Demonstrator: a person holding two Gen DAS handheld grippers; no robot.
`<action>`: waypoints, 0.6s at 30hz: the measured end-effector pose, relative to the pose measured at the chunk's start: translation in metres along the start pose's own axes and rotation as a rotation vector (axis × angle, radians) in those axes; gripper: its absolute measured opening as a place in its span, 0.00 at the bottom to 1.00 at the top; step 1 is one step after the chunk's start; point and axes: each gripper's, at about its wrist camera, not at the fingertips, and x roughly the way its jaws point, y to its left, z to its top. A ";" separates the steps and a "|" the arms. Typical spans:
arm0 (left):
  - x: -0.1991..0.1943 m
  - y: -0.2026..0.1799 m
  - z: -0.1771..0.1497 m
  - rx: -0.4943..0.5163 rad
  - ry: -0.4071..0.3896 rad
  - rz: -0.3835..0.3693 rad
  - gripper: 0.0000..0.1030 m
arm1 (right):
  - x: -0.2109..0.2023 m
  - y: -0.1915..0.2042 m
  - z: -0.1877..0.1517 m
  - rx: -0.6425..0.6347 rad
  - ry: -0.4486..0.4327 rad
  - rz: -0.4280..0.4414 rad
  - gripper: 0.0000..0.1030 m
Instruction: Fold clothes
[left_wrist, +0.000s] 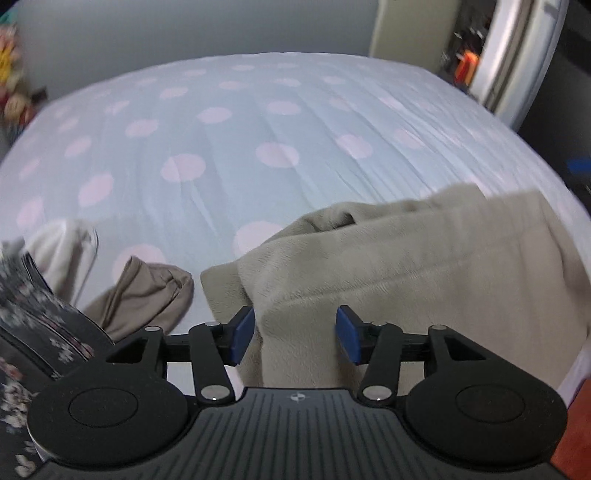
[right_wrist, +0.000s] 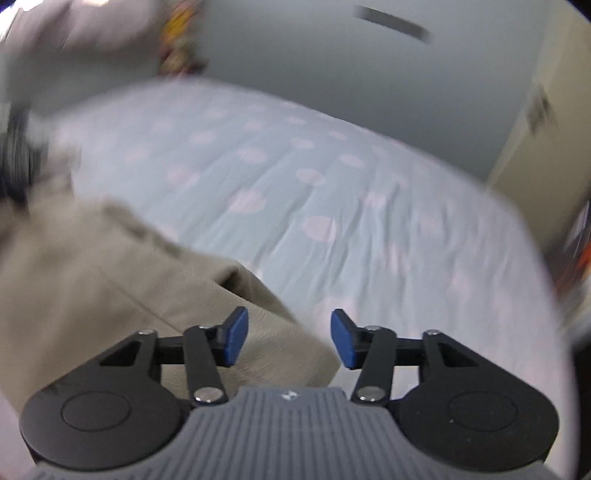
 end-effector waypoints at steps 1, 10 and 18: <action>0.003 0.005 0.001 -0.026 0.000 -0.009 0.46 | -0.003 -0.014 -0.006 0.097 -0.009 0.034 0.58; 0.039 0.031 -0.005 -0.213 0.043 -0.114 0.49 | 0.041 -0.068 -0.072 0.550 0.027 0.198 0.67; 0.056 0.045 -0.021 -0.405 0.019 -0.187 0.43 | 0.090 -0.083 -0.095 0.849 0.014 0.354 0.42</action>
